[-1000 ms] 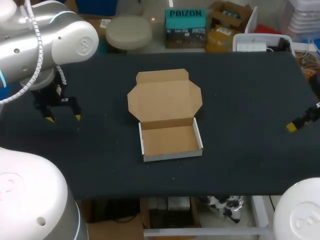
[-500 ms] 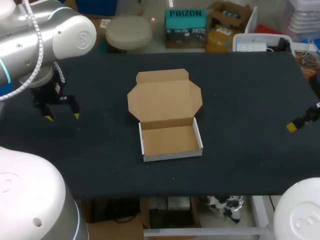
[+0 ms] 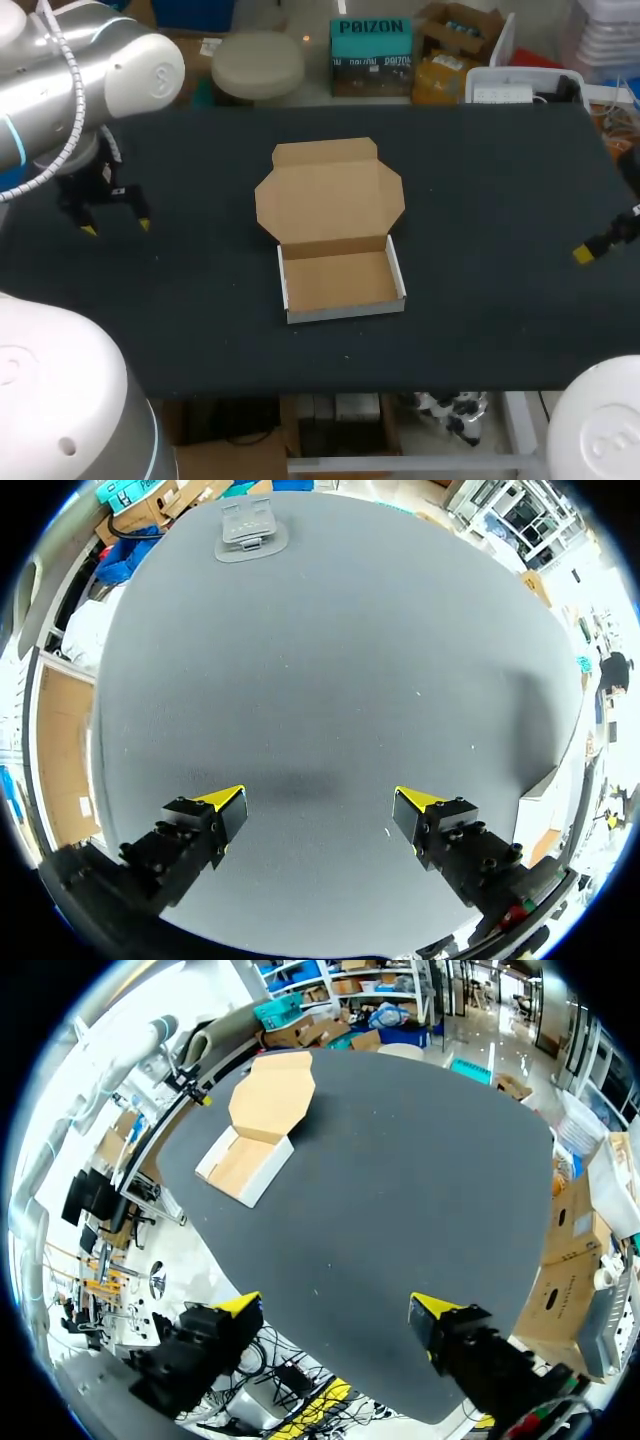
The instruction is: Assemble the packaging by folding the flat box into shape, placing the metal phone stand inside, and closing the box properly
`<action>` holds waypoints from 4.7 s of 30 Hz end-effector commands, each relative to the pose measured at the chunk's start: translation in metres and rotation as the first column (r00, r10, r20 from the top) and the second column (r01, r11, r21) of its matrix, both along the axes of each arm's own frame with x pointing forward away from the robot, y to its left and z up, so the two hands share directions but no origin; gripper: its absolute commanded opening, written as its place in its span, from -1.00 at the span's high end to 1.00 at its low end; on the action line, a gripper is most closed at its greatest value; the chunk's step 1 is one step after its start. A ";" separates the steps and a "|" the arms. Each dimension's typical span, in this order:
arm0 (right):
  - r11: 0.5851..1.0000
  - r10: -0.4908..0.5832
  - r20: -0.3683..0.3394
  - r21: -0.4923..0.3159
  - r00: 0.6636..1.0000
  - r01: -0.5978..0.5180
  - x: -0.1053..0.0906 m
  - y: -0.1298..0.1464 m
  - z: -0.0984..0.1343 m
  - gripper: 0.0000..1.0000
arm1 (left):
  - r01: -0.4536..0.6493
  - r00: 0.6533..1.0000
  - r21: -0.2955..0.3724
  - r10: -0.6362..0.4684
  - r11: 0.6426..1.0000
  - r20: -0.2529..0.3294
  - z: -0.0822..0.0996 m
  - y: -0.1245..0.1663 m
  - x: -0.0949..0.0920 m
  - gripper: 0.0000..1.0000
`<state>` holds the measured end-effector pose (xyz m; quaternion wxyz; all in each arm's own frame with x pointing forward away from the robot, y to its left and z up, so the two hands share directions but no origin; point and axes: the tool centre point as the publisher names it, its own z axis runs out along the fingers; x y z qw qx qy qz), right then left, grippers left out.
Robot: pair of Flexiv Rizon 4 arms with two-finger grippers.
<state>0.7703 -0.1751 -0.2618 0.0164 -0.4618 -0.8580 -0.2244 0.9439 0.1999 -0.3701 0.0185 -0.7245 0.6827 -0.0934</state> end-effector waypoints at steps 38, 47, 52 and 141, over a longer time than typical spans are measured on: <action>1.000 0.001 -0.004 0.000 1.000 -0.001 0.000 0.000 0.002 -1.00 | 0.015 1.000 0.061 -0.016 0.998 0.013 -0.014 0.038 0.078 -1.00; 1.000 0.001 -0.004 0.000 1.000 -0.001 0.000 0.000 0.002 -1.00 | 0.026 0.991 0.037 -0.031 0.999 0.130 -0.010 0.042 0.076 -1.00; 1.000 0.001 -0.004 0.000 1.000 -0.001 0.000 0.000 0.002 -1.00 | 0.018 0.973 0.030 -0.024 0.999 0.231 -0.009 0.041 0.076 -1.00; 1.000 0.001 -0.004 0.000 1.000 -0.001 0.000 0.000 0.002 -1.00 | 0.411 0.547 0.073 -0.310 0.909 0.777 0.080 -0.026 0.090 -1.00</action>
